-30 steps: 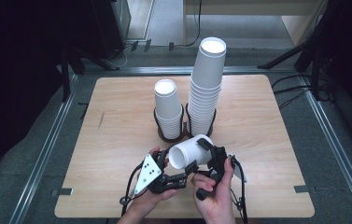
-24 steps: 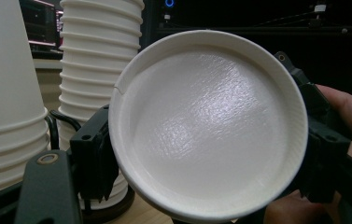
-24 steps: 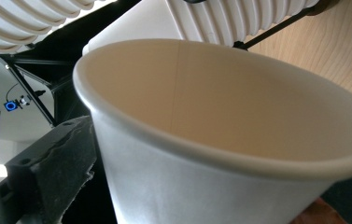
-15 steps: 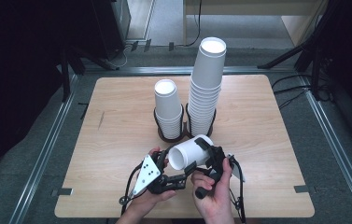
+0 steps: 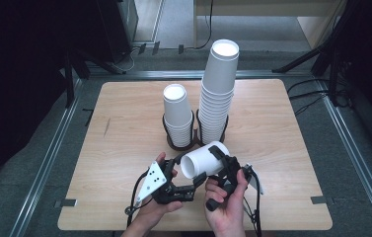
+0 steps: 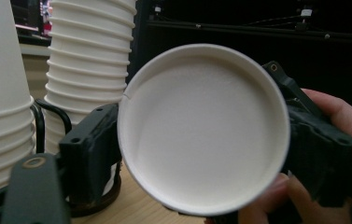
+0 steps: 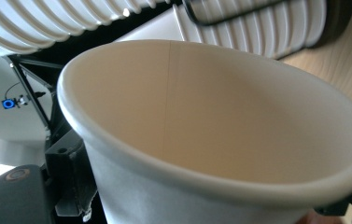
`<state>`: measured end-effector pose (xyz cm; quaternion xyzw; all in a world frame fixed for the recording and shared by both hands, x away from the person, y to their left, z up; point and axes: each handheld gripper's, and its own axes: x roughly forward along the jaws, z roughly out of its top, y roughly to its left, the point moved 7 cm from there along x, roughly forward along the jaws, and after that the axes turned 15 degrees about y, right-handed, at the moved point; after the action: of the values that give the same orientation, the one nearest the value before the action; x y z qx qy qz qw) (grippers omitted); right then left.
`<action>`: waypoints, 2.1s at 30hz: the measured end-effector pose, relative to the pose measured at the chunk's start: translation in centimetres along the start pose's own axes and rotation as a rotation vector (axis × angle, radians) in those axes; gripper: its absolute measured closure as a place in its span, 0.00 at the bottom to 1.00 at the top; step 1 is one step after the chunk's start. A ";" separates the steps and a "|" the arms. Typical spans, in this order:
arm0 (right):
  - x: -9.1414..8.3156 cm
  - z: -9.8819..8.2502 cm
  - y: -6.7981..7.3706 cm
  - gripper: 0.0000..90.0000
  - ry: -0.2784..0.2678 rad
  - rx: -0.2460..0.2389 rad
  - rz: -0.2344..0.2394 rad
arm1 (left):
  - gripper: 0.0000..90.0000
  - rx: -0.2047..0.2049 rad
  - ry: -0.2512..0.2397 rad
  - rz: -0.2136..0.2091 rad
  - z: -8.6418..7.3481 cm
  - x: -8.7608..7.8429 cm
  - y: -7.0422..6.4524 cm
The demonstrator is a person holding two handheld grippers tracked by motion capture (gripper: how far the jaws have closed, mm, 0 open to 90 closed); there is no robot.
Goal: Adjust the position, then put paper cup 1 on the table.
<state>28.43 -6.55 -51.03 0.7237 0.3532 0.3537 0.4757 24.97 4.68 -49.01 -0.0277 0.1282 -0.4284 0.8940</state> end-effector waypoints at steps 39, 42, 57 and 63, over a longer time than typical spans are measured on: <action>-4.8 2.5 9.1 0.16 -0.499 -1.274 -0.690 | 0.15 -0.067 0.067 0.058 0.4 -1.4 2.6; -4.9 2.9 9.3 0.16 -0.523 -1.332 -0.717 | 0.14 -0.068 0.068 0.069 0.4 -1.5 2.9; -5.0 6.4 9.5 0.15 -0.558 -1.534 -0.893 | 0.13 -0.072 0.109 0.102 0.0 -1.6 3.7; -5.0 8.1 9.3 0.15 -0.554 -1.580 -0.939 | 0.13 -0.080 0.129 0.123 -0.4 -1.6 4.4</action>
<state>34.37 -17.11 -45.59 0.0364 0.1418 0.0794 0.9860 27.22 8.74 -49.76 -0.0276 0.2039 -0.3683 0.9067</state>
